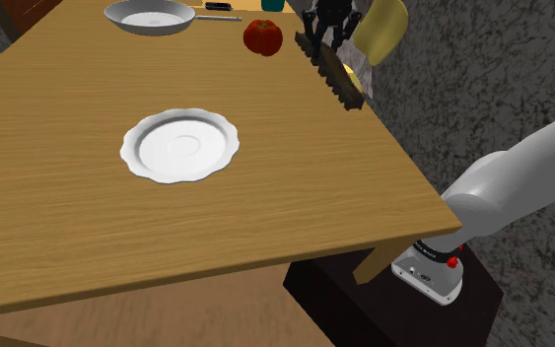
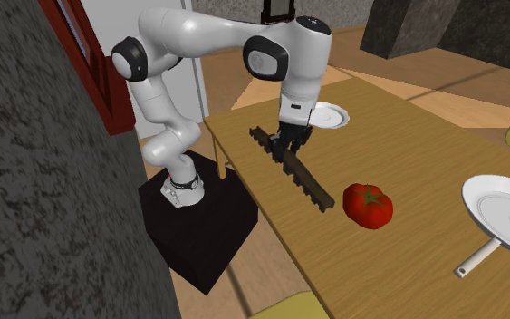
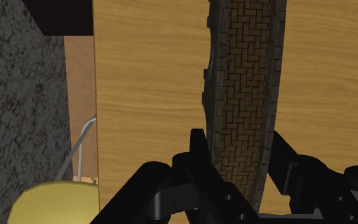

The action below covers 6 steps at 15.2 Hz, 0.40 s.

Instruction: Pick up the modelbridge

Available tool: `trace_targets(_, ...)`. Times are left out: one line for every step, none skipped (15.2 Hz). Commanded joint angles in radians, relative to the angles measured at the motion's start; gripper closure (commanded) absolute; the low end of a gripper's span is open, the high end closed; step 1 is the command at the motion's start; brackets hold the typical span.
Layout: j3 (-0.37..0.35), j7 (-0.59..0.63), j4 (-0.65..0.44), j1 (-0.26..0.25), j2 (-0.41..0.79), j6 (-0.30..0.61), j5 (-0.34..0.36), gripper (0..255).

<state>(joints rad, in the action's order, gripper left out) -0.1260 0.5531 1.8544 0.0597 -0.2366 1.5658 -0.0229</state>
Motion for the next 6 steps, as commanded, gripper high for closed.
trace_targets(0.000, 0.000, -0.035, 0.000, 0.006, -0.029, 0.001, 255)
trace_targets(0.000, 0.000, -0.052, 0.001, 0.009, -0.042, 0.001, 255)
trace_targets(0.000, 0.001, -0.069, 0.001, 0.013, -0.056, 0.002, 255)
trace_targets(0.000, 0.001, -0.087, 0.001, 0.017, -0.070, 0.002, 255)
trace_targets(0.000, 0.001, -0.089, 0.001, 0.017, -0.072, 0.002, 255)
trace_targets(0.000, 0.001, -0.089, 0.001, 0.017, -0.072, 0.002, 255)
